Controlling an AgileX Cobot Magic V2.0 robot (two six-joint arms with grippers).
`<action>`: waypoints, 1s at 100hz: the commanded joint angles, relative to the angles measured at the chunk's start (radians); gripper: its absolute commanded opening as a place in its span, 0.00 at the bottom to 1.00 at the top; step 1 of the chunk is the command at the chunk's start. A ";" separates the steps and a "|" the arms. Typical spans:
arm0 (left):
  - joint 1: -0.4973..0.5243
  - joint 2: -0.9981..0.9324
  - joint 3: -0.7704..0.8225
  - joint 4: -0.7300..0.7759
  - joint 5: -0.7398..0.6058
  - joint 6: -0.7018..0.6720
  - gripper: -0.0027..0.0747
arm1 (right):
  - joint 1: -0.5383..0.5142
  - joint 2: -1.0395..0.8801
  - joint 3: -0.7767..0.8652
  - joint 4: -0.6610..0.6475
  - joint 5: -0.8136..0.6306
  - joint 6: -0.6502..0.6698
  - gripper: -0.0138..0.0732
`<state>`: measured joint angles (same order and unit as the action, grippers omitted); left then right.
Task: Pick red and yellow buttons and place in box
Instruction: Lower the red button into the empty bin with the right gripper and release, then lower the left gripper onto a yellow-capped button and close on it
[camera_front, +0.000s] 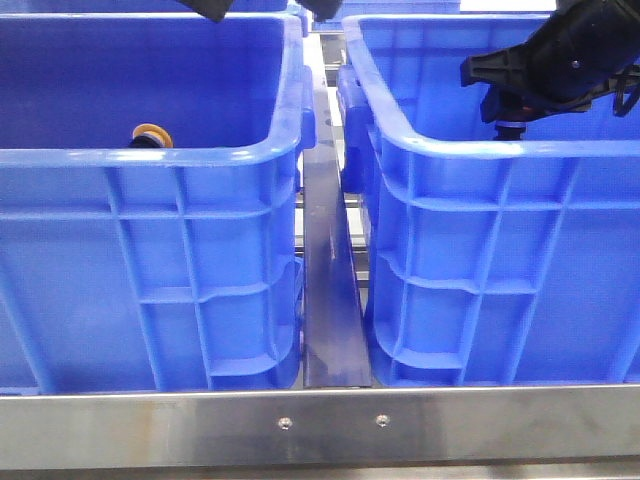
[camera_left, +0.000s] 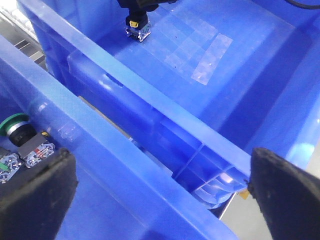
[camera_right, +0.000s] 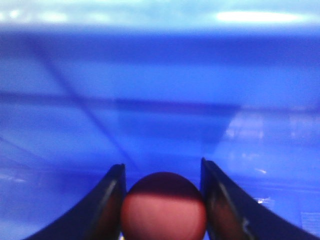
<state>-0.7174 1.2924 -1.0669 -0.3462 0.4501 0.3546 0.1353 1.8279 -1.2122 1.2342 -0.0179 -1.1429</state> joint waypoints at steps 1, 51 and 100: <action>-0.002 -0.025 -0.028 -0.018 -0.063 0.000 0.88 | -0.004 -0.041 -0.031 -0.001 -0.018 -0.012 0.60; -0.002 -0.025 -0.028 -0.018 -0.065 0.000 0.88 | -0.004 -0.073 -0.023 -0.001 0.002 -0.012 0.66; 0.179 -0.035 -0.048 -0.018 -0.064 -0.129 0.87 | -0.005 -0.441 0.160 -0.002 -0.027 -0.016 0.66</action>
<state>-0.5936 1.2924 -1.0775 -0.3462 0.4501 0.2927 0.1353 1.4833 -1.0563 1.2358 -0.0202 -1.1444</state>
